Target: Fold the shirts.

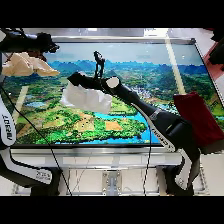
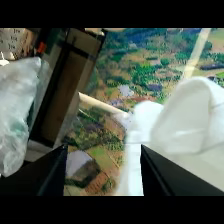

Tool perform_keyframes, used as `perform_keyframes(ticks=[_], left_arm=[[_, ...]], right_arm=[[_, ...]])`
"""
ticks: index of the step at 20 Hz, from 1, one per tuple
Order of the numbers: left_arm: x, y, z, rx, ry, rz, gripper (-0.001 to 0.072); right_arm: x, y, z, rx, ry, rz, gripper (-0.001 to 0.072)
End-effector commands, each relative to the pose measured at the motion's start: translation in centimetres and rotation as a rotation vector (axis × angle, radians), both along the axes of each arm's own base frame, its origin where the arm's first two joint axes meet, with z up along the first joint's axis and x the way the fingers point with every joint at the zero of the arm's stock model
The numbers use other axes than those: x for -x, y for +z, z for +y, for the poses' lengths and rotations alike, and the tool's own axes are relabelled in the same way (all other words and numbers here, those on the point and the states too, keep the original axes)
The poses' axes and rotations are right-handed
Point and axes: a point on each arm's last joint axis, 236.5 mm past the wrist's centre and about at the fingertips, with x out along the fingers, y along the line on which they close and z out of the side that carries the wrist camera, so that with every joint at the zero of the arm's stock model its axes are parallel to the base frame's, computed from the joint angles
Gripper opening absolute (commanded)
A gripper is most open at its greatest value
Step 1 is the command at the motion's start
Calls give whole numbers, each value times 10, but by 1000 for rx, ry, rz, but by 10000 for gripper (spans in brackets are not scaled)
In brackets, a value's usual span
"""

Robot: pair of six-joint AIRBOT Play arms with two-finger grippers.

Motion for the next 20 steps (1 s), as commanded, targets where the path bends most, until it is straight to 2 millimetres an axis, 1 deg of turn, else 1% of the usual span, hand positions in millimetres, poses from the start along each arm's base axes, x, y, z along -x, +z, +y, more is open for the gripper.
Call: perform_keyframes(ticks=[1,2,4,5,6,7,9,10,11,12,13,14,15,16,17,18,20], left_arm=[[4,-6,3,-1,-5,21,6],[4,-7,3,-2,-6,21,7],[5,-8,2,-9,-16,24,6],[6,-9,2,-18,-26,25,6],[7,-9,2,-21,-30,27,6],[7,-9,2,-21,-29,26,6],[7,-9,2,-20,-28,24,7],[6,-8,2,-20,-27,22,6],[5,-8,2,-20,-25,19,7],[5,-7,3,-19,-23,16,7],[4,-7,3,-19,-21,12,6],[3,-6,3,-18,-18,8,6],[3,-6,3,-21,-21,7,6],[4,-7,3,-41,-40,0,8],[6,-8,2,-60,-60,-5,17],[7,-10,2,-74,-77,-5,17],[8,-10,1,-80,-84,-4,17]], right_arm=[[-11,7,4,-80,-26,33,510],[-10,9,0,-78,6,36,510],[-13,4,-21,-21,70,14,507],[-20,-4,-38,29,90,6,475],[-27,-17,-59,82,103,34,424],[-35,-37,-86,158,102,82,374],[-44,-87,-148,360,75,210,376],[-41,-114,-180,463,46,310,391],[-31,-138,-203,537,45,398,407],[-16,-157,-214,569,71,477,470],[1,-174,-216,572,108,550,489],[14,-190,-213,559,134,611,518],[24,-201,-205,528,164,646,518],[30,-208,-192,476,187,662,518],[31,-211,-179,419,199,666,520],[32,-211,-166,370,215,660,553],[27,-213,-145,300,189,659,554]])
